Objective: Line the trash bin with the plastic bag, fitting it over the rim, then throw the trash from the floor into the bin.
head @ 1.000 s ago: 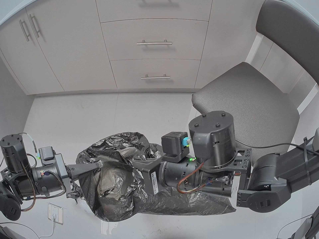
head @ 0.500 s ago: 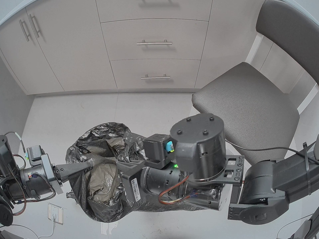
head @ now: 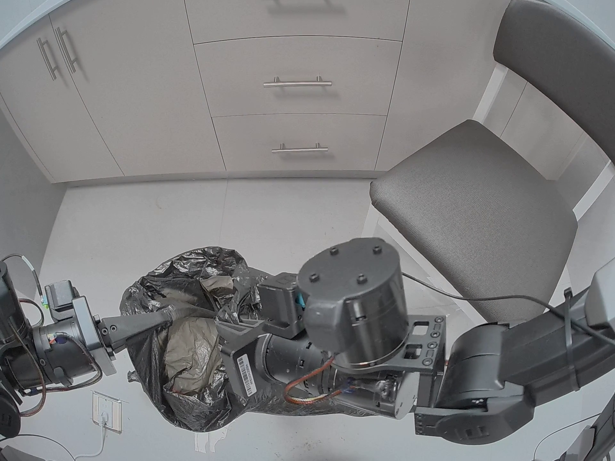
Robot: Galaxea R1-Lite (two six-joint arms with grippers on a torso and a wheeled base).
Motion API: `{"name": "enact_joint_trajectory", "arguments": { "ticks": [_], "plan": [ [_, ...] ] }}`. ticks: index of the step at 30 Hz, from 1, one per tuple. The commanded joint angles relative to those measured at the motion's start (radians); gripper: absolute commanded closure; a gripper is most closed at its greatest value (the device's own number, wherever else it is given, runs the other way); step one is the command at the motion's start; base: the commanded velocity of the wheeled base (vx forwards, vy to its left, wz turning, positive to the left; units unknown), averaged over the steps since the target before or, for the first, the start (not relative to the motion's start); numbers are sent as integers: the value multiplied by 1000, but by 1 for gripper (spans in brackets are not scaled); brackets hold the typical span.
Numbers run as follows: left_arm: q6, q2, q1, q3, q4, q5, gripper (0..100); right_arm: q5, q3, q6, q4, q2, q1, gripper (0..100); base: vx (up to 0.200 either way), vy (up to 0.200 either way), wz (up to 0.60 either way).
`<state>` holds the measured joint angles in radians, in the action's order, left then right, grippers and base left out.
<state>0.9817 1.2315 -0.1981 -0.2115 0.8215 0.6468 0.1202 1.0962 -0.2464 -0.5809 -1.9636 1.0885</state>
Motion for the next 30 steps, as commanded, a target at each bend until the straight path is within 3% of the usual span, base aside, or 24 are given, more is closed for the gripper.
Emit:
{"name": "enact_joint_trajectory", "arguments": {
  "ticks": [1,10,16,22,27,30],
  "plan": [
    [-1,63,-1,-6,4,-1,100,6,4,1,-5,-57,-13,100,0,0,0],
    [-11,192,25,-55,15,1,100,44,45,7,-5,-118,-48,100,0,0,0],
    [-84,372,23,-152,16,-18,100,88,93,12,-5,-175,-84,100,0,0,0],
    [-94,457,23,-204,16,-42,100,99,103,13,-5,-201,-118,100,0,0,0],
    [-236,560,19,-203,42,-42,100,141,142,13,-5,-245,-142,100,0,0,0],
    [-244,599,17,-206,56,-44,100,148,148,13,-5,-258,-148,100,0,0,0]
  ]
}}
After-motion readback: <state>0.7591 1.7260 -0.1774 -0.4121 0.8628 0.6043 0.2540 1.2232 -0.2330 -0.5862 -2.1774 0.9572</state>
